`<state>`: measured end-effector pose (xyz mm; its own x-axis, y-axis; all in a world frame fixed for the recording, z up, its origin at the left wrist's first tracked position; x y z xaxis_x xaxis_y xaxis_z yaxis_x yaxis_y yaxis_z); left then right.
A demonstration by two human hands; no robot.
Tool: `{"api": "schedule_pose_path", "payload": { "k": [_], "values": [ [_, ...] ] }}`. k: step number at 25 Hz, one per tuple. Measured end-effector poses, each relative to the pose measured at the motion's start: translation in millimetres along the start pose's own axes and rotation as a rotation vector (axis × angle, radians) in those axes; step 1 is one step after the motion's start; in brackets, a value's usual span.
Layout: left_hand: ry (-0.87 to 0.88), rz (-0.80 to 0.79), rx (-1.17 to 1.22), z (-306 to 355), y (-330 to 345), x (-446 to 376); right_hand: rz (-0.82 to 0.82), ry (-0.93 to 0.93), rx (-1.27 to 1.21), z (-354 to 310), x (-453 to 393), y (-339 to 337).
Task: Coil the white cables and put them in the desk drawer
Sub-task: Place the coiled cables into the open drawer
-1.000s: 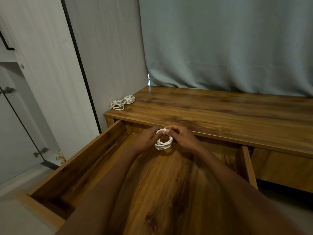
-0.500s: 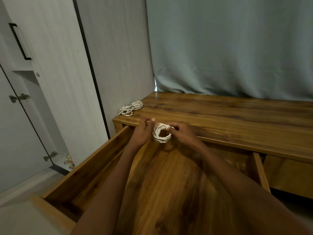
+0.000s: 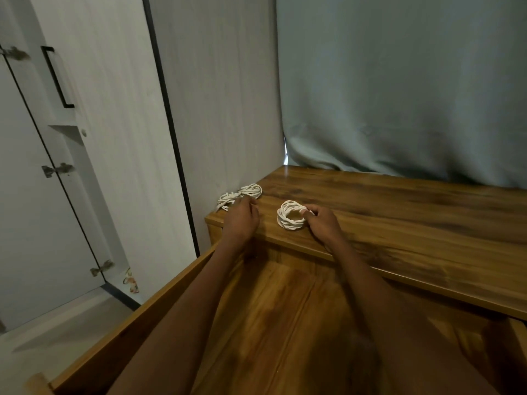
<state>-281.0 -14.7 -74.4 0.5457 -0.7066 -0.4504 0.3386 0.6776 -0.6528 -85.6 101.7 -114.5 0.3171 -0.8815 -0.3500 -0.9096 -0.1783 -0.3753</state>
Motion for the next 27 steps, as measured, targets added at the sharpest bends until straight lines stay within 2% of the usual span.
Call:
{"api": "schedule_pose_path", "payload": {
  "k": [5, 9, 14, 20, 23, 27],
  "values": [
    [0.195, -0.017, -0.604, -5, 47, -82, 0.156, 0.070, 0.143, 14, -24, -5],
    [0.153, -0.081, -0.817, -7, 85, -122, 0.219, 0.085, 0.144, 18, -25, -8],
    [0.031, -0.063, -0.929, -8, 100, -143, 0.216, 0.090, 0.122, 22, -26, -6],
    [-0.061, -0.124, -1.102, -1, 108, -148, 0.260, 0.098, 0.100, 21, -24, -11],
    [-0.028, -0.137, -1.050, 0, 113, -152, 0.261, 0.101, 0.104, 22, -24, -10],
    [0.100, -0.130, -0.786, 16, 120, -156, 0.330, 0.118, 0.095, 23, -24, -17]
  ]
}}
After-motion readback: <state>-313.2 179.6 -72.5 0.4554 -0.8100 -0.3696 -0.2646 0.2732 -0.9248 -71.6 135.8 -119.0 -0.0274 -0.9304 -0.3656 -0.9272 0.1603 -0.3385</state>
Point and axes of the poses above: each hand's wrist, its own x-axis away from the middle knuckle, its own y-axis out of the palm, z = x × y, the point moved 7 cm from there along -x, towards the middle knuckle, and after that the axes turned 8 degrees about -y, right-handed, at the moved point
